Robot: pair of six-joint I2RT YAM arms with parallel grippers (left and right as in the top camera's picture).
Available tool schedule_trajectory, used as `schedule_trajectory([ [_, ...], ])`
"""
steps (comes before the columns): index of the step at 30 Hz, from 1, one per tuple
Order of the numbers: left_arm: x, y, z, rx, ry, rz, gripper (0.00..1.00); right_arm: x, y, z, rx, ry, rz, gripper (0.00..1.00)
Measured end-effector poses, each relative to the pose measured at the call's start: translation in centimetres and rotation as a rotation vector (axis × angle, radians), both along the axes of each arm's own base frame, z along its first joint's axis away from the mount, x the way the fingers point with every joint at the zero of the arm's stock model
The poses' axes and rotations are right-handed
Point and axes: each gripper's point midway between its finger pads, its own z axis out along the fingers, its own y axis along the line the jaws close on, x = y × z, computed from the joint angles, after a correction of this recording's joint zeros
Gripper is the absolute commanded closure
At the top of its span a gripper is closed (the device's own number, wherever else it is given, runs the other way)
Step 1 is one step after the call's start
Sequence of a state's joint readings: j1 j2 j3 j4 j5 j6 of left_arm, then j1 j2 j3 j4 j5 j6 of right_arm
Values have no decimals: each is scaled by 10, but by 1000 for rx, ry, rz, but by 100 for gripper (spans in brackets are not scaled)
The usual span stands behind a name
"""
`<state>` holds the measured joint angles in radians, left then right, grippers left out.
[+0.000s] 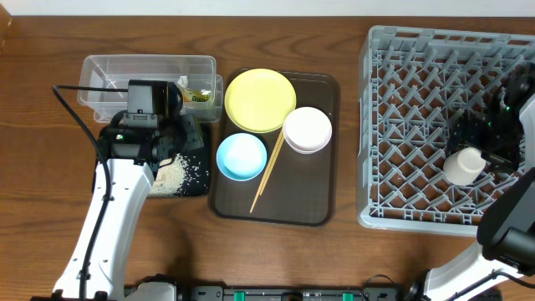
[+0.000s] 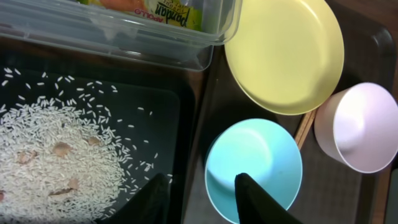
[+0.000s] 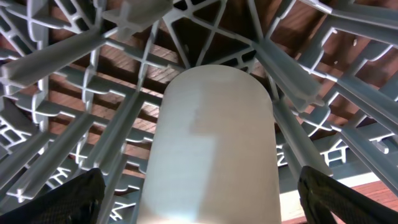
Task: Sort waste into correct bins and load items into the dishwasher rack
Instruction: 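Place the white cup upside down in the dish rack with the right gripper, then reach the right gripper to the pink bowl and grasp its rim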
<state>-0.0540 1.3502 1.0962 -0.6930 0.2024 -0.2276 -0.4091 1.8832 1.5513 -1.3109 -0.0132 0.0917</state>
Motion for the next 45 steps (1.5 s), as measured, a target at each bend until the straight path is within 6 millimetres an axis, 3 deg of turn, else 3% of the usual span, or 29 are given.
schedule_trajectory([
  [5, 0, 0, 0, 0, 0, 0, 53, 21, -2, 29, -25, -149, 5, 1],
  [8, 0, 0, 0, 1, 0, -2, 46, 51, 13, 76, -4, -396, 81, 1],
  [13, -1, 0, -1, 0, 5, 0, 41, 86, 87, 165, 93, -773, 344, 1],
  [15, -4, 0, -2, 2, 17, 0, 39, 91, 127, 183, 148, -844, 464, 1],
  [17, -8, 2, -5, 12, 37, 5, 38, 95, 161, 184, 195, -862, 557, 3],
  [20, -15, 9, -10, 48, 74, 23, 38, 102, 210, 169, 259, -837, 678, 6],
  [24, -21, 17, -14, 86, 101, 43, 37, 108, 265, 126, 286, -734, 800, 10],
  [30, -22, 20, -14, 105, 106, 52, 37, 111, 307, 56, 202, -563, 854, 18],
  [35, -22, 21, -14, 109, 106, 54, 36, 110, 314, 1, 104, -423, 824, 24],
  [40, -22, 22, -14, 115, 105, 57, 36, 110, 305, -46, 49, -309, 765, 43],
  [41, -22, 22, -14, 116, 105, 58, 36, 109, 303, -53, 40, -293, 758, 49],
  [45, -22, 23, -14, 116, 105, 57, 36, 106, 300, -72, 30, -246, 741, 94],
])
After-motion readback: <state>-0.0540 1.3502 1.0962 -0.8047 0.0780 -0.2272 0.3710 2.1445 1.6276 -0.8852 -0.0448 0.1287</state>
